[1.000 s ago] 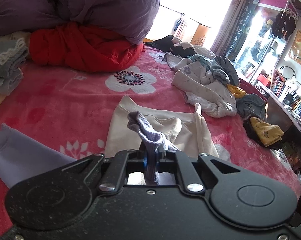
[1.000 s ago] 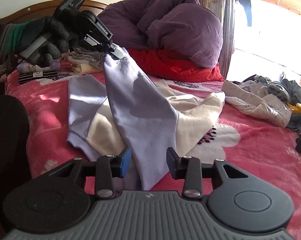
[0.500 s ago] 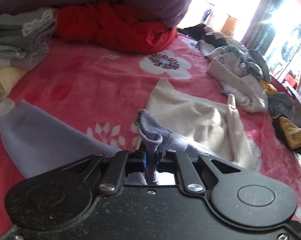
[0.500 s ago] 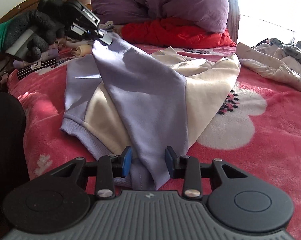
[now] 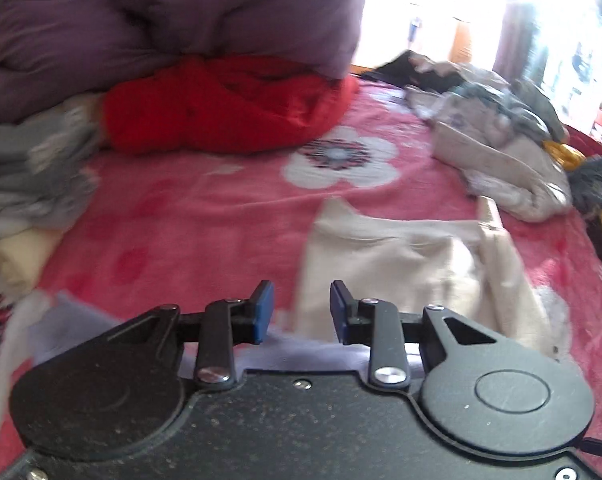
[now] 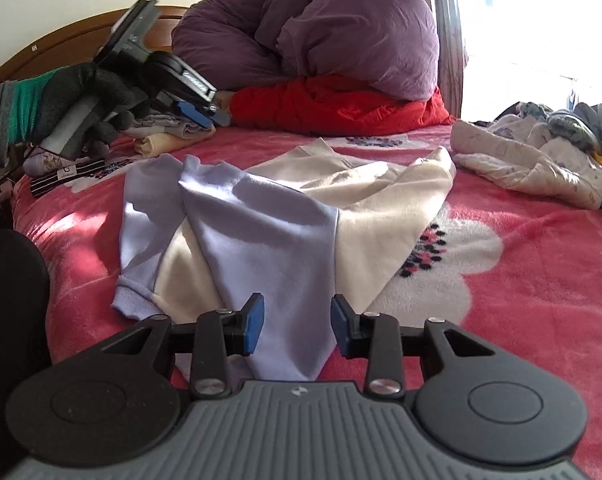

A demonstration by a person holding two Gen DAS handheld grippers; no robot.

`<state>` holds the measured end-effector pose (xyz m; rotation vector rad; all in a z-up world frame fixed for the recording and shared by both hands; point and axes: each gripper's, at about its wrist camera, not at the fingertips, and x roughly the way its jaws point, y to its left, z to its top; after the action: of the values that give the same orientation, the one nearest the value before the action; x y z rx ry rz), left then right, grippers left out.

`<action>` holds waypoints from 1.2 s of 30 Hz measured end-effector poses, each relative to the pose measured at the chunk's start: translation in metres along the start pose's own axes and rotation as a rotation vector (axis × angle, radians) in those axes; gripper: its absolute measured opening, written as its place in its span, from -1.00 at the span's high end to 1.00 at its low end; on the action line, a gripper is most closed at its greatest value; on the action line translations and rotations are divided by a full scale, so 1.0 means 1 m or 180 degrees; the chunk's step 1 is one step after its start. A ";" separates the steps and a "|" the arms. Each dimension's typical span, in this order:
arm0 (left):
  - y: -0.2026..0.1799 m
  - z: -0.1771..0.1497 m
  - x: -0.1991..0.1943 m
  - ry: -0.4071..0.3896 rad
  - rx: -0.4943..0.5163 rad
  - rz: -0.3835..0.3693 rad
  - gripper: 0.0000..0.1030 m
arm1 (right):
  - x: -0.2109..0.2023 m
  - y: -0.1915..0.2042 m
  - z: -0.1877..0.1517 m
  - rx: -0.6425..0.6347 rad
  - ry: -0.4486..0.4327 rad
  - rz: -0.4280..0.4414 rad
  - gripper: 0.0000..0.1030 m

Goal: Fold clothes

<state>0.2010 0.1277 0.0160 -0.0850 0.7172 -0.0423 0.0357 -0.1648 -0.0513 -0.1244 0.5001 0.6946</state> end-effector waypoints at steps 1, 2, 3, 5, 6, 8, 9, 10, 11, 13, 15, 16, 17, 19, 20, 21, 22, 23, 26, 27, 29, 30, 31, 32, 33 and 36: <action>-0.013 0.003 0.009 0.0030 0.0042 -0.0090 0.44 | 0.004 0.002 0.001 -0.0035 -0.0048 -0.0020 0.19; -0.026 0.006 0.019 0.0064 0.0065 -0.0165 0.44 | 0.008 0.005 0.001 -0.0099 -0.0079 -0.0037 0.19; -0.039 0.010 0.031 0.0099 0.0084 -0.0237 0.44 | 0.012 0.007 0.001 -0.0164 -0.0084 -0.0066 0.19; -0.059 0.017 0.053 0.0163 0.0062 -0.0384 0.44 | 0.020 0.006 0.001 -0.0195 -0.0055 -0.0111 0.19; -0.068 0.022 0.065 0.0191 0.0038 -0.0466 0.44 | 0.022 0.005 0.001 -0.0179 -0.0039 -0.0131 0.19; -0.084 0.032 0.087 0.0258 -0.0058 -0.0613 0.44 | 0.025 0.000 0.001 -0.0113 -0.0009 -0.0109 0.17; -0.090 0.036 0.097 0.0274 -0.0103 -0.0676 0.44 | 0.028 -0.001 0.000 -0.0085 0.0035 -0.0088 0.11; -0.095 0.040 0.106 0.0291 -0.0142 -0.0717 0.43 | 0.030 -0.002 -0.002 -0.0069 0.0084 -0.0073 0.09; -0.101 0.045 0.116 0.0306 -0.0182 -0.0735 0.36 | 0.033 -0.003 -0.003 -0.0063 0.0132 -0.0059 0.08; -0.109 0.053 0.132 0.0336 -0.0246 -0.0780 0.16 | 0.039 -0.003 -0.006 -0.0055 0.0230 -0.0029 0.06; -0.116 0.059 0.148 0.0381 -0.0302 -0.0810 0.15 | 0.040 -0.007 -0.007 0.0020 0.0254 0.0029 0.06; -0.118 0.061 0.155 0.0397 -0.0313 -0.0836 0.15 | 0.040 -0.010 -0.007 0.0069 0.0259 0.0062 0.05; -0.121 0.062 0.161 0.0409 -0.0322 -0.0865 0.17 | 0.040 -0.013 -0.007 0.0110 0.0263 0.0089 0.05; -0.126 0.062 0.167 0.0402 -0.0284 -0.0926 0.62 | 0.039 -0.014 -0.008 0.0139 0.0266 0.0121 0.05; -0.128 0.062 0.168 0.0395 -0.0268 -0.0954 0.94 | 0.039 -0.015 -0.008 0.0154 0.0269 0.0137 0.05; -0.129 0.061 0.165 0.0333 -0.0248 -0.0955 0.95 | 0.039 -0.016 -0.007 0.0170 0.0273 0.0153 0.05; -0.129 0.061 0.160 0.0240 -0.0203 -0.0931 1.00 | 0.038 -0.017 -0.007 0.0186 0.0277 0.0169 0.05; -0.128 0.061 0.156 0.0153 -0.0167 -0.0878 1.00 | 0.038 -0.017 -0.007 0.0199 0.0285 0.0187 0.05; -0.116 0.060 0.162 0.0095 -0.0148 -0.0668 1.00 | 0.037 -0.017 -0.008 0.0178 0.0310 0.0229 0.02; -0.113 0.059 0.167 0.0162 -0.0164 -0.0614 1.00 | 0.037 -0.016 -0.008 0.0162 0.0313 0.0231 0.02; -0.107 0.060 0.163 0.0182 -0.0338 -0.0808 1.00 | 0.038 -0.016 -0.008 0.0147 0.0316 0.0229 0.02; -0.104 0.061 0.160 0.0186 -0.0431 -0.0919 0.96 | 0.039 -0.016 -0.007 0.0156 0.0316 0.0230 0.02; -0.101 0.061 0.157 0.0190 -0.0524 -0.1029 0.66 | 0.039 -0.017 -0.007 0.0165 0.0316 0.0231 0.02; -0.103 0.061 0.155 0.0188 -0.0518 -0.1044 0.06 | 0.039 -0.017 -0.007 0.0170 0.0314 0.0231 0.02; -0.107 0.060 0.154 0.0186 -0.0492 -0.1040 -0.13 | 0.039 -0.017 -0.008 0.0168 0.0311 0.0228 0.02; -0.120 0.056 0.159 0.0279 -0.0357 -0.1055 0.02 | 0.037 -0.016 -0.008 0.0155 0.0271 0.0191 0.04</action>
<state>0.3562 0.0013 -0.0347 -0.3106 0.7870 -0.3245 0.0669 -0.1573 -0.0768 -0.0938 0.6040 0.7374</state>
